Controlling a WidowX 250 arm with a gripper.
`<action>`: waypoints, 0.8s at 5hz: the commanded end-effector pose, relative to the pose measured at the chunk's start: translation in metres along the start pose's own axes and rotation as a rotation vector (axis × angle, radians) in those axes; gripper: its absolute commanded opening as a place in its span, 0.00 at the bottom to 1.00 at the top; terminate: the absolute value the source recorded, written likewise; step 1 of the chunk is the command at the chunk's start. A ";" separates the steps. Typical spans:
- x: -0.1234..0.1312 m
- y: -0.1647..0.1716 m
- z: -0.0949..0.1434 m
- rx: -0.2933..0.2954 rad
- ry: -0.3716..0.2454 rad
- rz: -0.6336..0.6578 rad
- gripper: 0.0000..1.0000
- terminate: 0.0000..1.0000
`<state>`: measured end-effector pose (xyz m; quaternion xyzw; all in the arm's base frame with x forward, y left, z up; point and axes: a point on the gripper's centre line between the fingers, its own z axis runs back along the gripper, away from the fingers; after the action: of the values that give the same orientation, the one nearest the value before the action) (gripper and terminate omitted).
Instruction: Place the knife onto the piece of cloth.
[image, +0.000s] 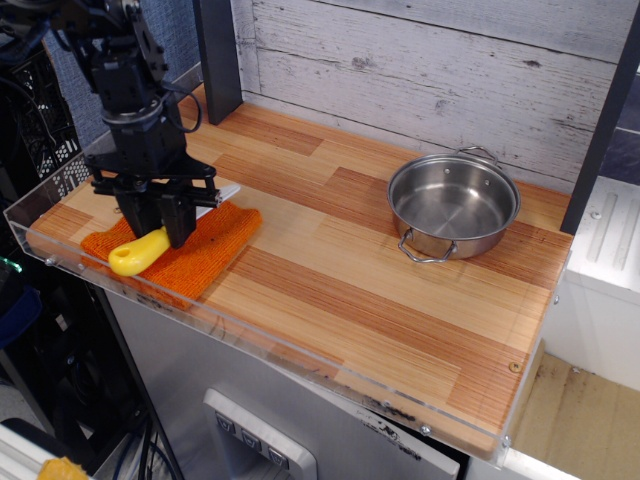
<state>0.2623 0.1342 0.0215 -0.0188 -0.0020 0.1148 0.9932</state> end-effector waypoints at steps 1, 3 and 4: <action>0.002 0.004 0.003 0.020 -0.012 0.019 0.00 0.00; 0.002 -0.002 0.018 0.025 -0.032 0.014 1.00 0.00; -0.002 -0.012 0.069 0.015 -0.169 -0.003 1.00 0.00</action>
<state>0.2599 0.1272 0.0826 -0.0107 -0.0701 0.1203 0.9902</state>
